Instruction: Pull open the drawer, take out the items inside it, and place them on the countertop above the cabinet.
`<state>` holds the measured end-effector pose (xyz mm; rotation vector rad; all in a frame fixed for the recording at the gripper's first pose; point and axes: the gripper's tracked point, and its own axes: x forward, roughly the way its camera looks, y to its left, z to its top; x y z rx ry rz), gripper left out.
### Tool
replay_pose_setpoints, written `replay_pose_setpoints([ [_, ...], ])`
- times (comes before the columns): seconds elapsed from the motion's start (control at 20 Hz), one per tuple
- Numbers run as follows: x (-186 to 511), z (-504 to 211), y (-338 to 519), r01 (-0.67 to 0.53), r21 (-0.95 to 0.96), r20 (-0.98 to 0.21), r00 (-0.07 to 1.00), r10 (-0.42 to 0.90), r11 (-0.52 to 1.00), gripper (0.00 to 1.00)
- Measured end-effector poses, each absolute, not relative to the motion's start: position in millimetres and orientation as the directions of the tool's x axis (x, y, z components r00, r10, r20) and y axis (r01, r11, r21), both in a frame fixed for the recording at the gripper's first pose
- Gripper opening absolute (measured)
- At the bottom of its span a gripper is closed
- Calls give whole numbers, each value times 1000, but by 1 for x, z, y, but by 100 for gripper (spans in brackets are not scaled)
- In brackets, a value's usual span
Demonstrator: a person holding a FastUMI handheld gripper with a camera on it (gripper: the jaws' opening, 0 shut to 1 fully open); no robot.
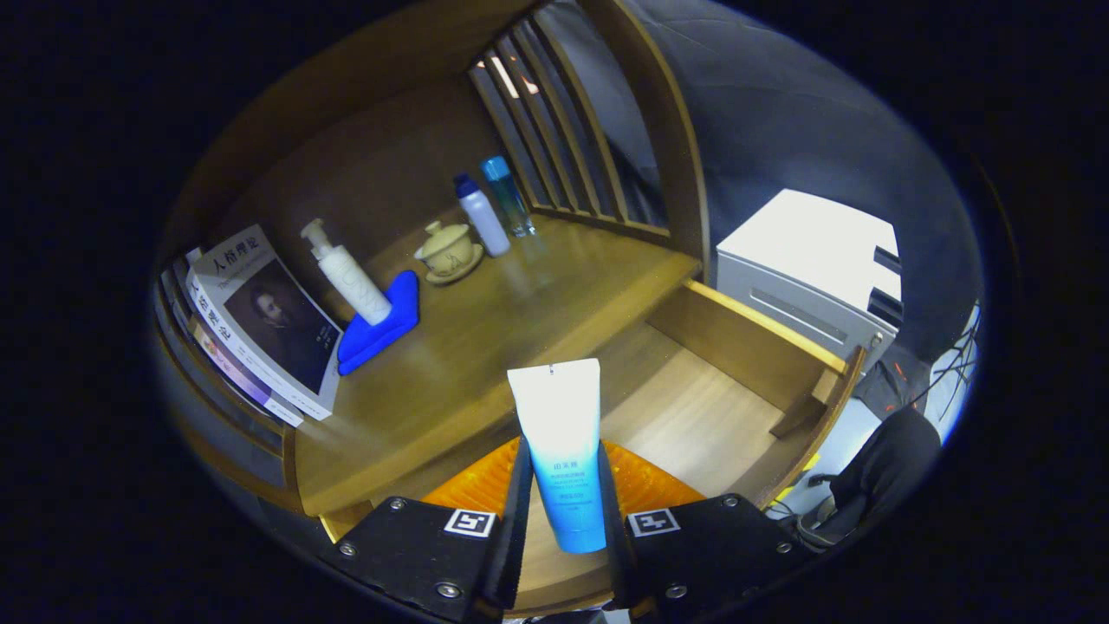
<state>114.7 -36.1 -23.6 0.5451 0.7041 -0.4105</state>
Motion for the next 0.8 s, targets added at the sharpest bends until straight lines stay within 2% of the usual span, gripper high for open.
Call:
replay_pose_setpoints([
  [0.25,148,3,-23,425,285,-652,743,-151,859,42],
  [0.45,187,19,-9,293,228,-608,788,-100,928,42],
  [0.65,219,15,4,190,149,-621,782,-58,970,42],
  [0.8,233,-1,17,156,163,-651,759,-12,974,44],
])
